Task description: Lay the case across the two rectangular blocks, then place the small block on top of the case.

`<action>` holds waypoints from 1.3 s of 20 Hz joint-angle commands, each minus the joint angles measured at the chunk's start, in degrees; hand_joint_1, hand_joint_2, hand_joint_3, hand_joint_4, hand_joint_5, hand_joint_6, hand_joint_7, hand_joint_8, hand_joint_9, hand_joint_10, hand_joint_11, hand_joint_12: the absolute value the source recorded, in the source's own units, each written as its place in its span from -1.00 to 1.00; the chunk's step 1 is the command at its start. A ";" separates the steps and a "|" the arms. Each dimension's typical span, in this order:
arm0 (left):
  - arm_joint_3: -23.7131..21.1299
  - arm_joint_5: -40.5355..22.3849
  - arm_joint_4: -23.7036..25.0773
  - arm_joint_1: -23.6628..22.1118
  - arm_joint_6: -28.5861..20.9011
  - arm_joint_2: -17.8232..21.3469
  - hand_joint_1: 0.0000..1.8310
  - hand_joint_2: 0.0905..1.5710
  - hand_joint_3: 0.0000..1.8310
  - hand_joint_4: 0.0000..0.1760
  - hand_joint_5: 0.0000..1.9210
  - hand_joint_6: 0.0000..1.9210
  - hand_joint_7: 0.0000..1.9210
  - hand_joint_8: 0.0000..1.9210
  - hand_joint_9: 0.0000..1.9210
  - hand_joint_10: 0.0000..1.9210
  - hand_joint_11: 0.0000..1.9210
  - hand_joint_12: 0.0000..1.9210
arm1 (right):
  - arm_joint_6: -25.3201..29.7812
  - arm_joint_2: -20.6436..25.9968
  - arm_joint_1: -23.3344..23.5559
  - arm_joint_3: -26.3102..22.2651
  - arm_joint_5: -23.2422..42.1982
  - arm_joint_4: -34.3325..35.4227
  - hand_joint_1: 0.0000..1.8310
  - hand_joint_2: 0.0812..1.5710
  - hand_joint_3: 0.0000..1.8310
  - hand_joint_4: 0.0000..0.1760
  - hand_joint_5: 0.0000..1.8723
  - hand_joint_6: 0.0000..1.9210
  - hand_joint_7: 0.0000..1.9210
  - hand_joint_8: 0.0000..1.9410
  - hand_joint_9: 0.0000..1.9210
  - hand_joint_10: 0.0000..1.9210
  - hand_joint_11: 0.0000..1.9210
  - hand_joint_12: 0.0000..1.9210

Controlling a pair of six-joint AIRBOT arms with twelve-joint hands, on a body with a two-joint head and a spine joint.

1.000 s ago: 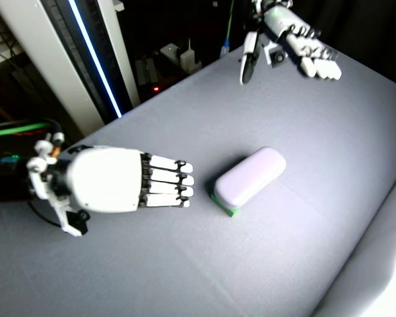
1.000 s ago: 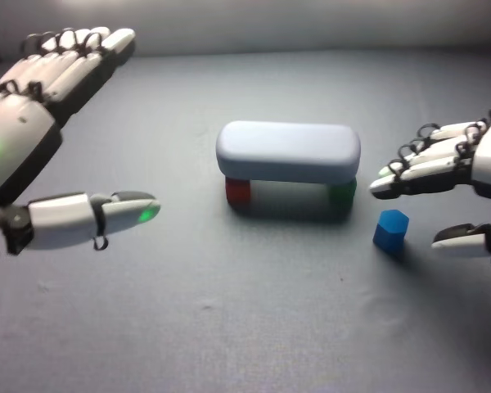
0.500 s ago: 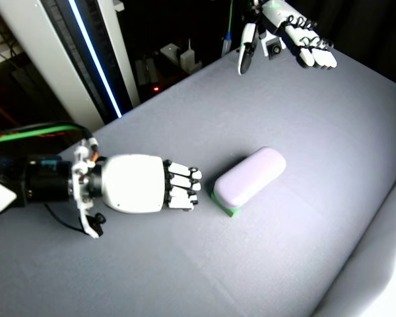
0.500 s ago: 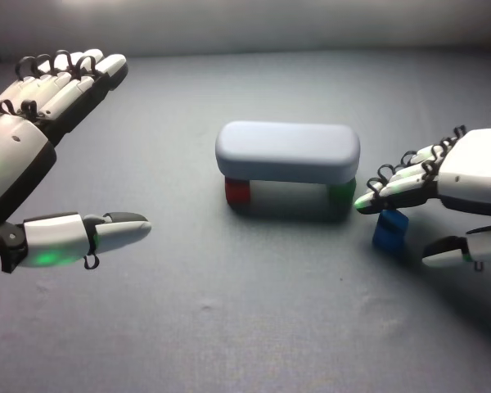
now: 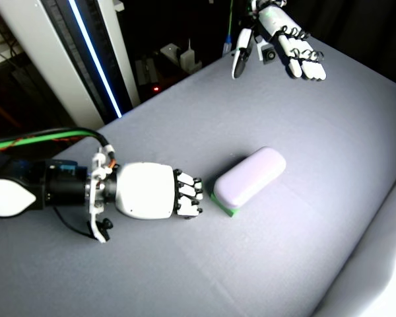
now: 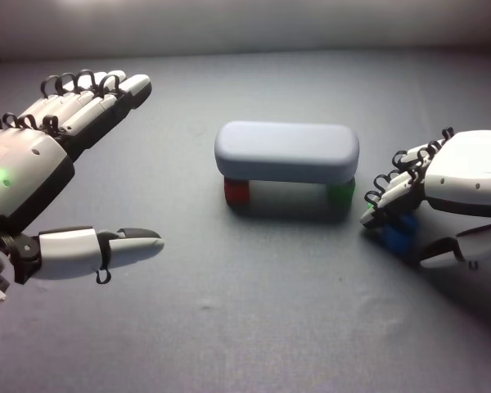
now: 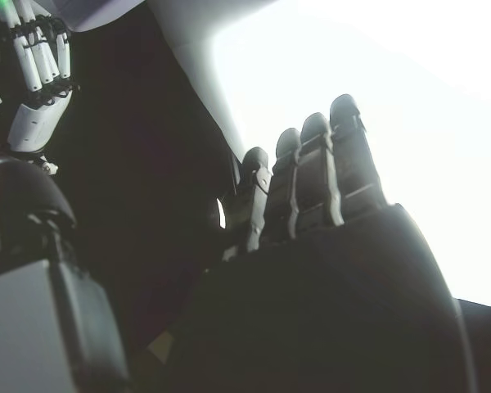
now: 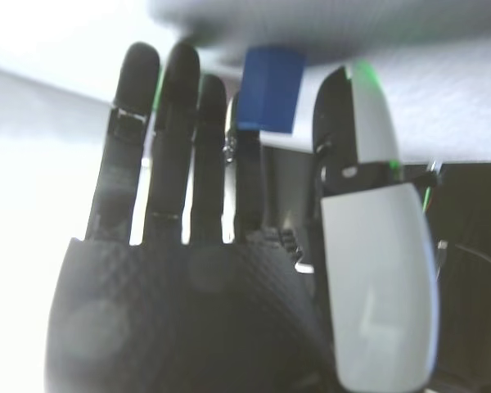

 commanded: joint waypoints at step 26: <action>0.65 -6.57 0.70 -0.40 -1.03 -1.00 -0.15 0.13 -1.00 -1.00 -0.85 -1.00 -0.88 -1.00 -0.90 -1.00 -1.00 -0.55 | -3.01 0.06 16.90 1.27 9.26 0.31 0.34 0.36 -1.00 -0.67 0.07 0.00 0.08 -0.04 -0.04 -0.02 -0.27 0.50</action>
